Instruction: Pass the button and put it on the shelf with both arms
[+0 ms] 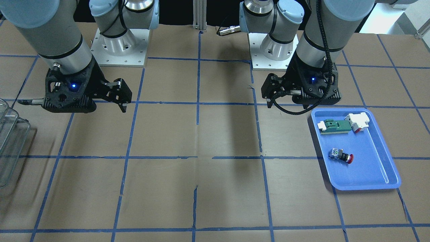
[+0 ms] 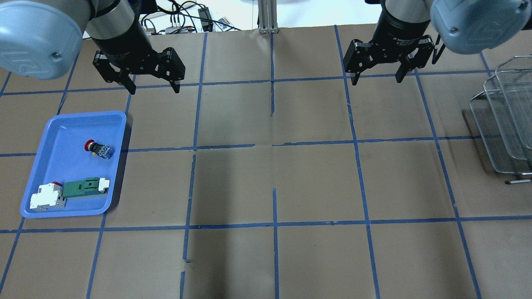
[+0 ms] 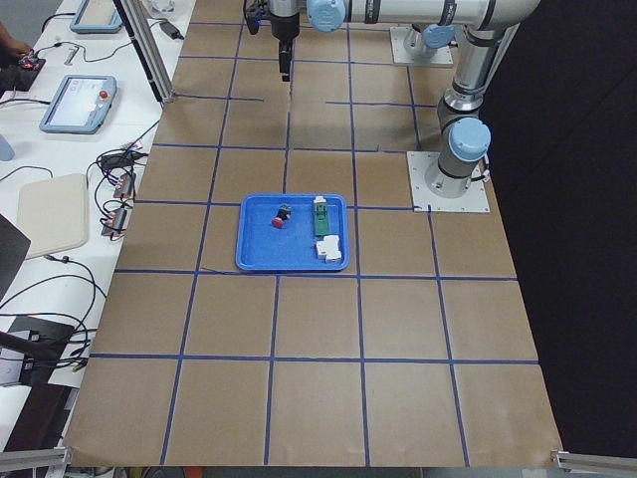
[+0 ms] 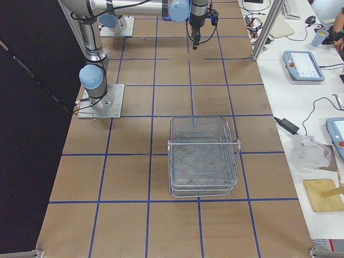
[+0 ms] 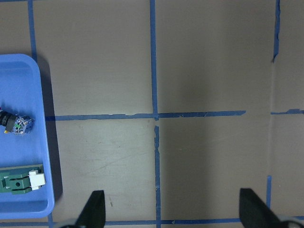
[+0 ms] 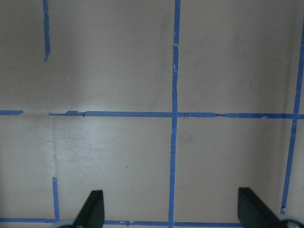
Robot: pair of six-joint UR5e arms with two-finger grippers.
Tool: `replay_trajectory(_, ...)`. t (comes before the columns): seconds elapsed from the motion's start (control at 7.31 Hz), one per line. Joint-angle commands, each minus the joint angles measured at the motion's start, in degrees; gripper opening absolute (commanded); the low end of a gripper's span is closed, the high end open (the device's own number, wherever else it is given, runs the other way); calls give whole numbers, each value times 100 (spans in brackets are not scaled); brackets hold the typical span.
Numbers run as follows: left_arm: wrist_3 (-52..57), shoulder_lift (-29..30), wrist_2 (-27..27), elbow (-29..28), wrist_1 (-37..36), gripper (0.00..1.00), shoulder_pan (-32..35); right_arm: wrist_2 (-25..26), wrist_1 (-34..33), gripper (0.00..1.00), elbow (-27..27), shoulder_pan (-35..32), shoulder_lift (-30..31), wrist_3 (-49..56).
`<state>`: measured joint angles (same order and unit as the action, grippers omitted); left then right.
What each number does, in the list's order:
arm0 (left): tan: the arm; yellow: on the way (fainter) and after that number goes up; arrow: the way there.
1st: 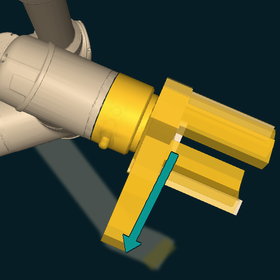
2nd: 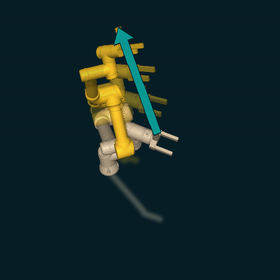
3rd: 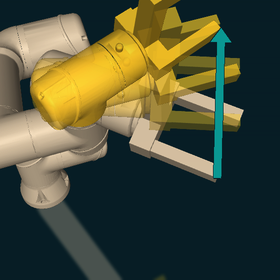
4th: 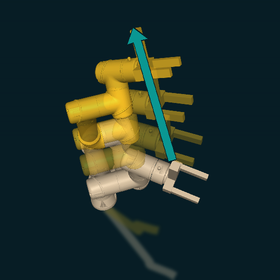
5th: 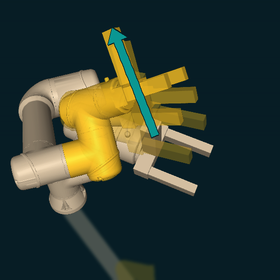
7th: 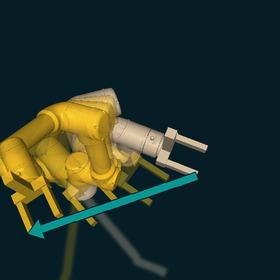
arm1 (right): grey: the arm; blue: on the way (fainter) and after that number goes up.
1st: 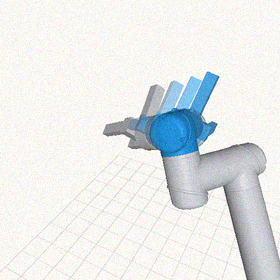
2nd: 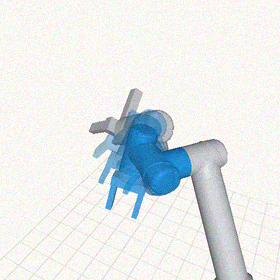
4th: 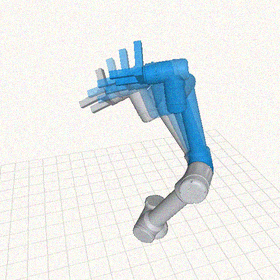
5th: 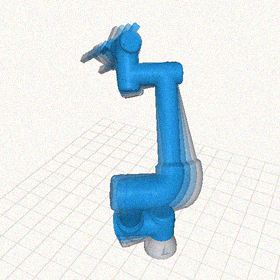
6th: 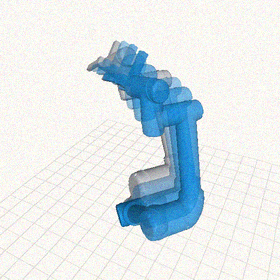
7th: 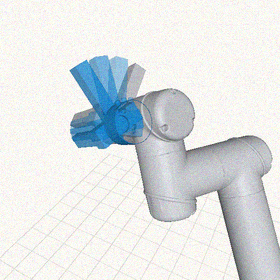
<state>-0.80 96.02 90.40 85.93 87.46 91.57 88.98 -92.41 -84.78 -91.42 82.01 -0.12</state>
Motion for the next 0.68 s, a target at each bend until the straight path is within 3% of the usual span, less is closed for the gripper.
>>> replay_trajectory(0.0, 0, -4, -4, 20, -1, 100, -8, -3, 3, 100, -56, 1, 43, -40)
replay_trajectory(0.55, 27, 5, -4, 2, -45, 100, -34, -30, 171, 100, -57, -7, 43, 38)
